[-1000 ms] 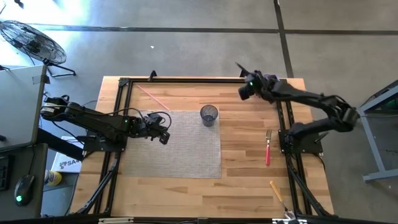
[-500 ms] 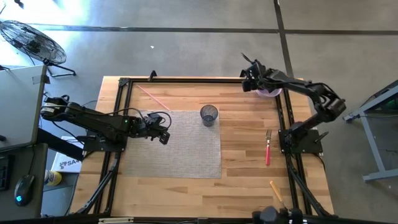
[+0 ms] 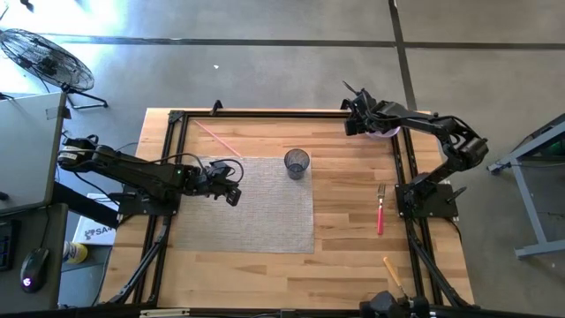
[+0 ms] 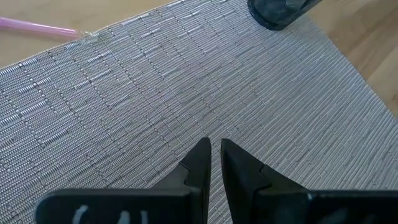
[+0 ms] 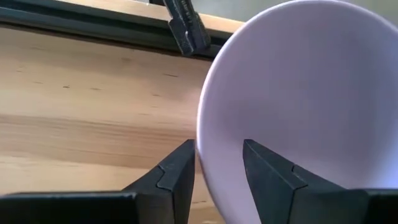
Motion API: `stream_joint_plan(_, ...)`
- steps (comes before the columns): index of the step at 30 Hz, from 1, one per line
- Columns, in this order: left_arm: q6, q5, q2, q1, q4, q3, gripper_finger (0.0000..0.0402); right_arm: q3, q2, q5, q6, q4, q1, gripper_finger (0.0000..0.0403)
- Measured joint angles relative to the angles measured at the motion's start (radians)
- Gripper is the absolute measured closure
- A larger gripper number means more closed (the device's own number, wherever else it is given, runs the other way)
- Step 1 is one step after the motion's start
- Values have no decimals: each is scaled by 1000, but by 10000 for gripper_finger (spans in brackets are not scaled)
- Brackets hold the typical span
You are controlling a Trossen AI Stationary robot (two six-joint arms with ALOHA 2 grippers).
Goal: Pick & Place Utensil
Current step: Put the purple bowl on the gray mat to the bottom left of the blue cup
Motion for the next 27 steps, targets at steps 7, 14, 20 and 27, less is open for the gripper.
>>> stream_joint_plan(7, 0, 0, 0, 0, 2, 0, 367, 0, 0, -14, 1, 0, 0, 274)
stream_joint_plan(14, 0, 0, 0, 0, 2, 0, 367, 0, 0, -15, -27, -12, 0, 280)
stream_joint_plan(20, 0, 0, 0, 0, 2, 0, 367, 0, 0, -28, -57, -31, 1, 320)
stream_joint_plan(27, 0, 0, 0, 0, 2, 0, 367, 0, 0, -47, -74, -33, 1, 379)
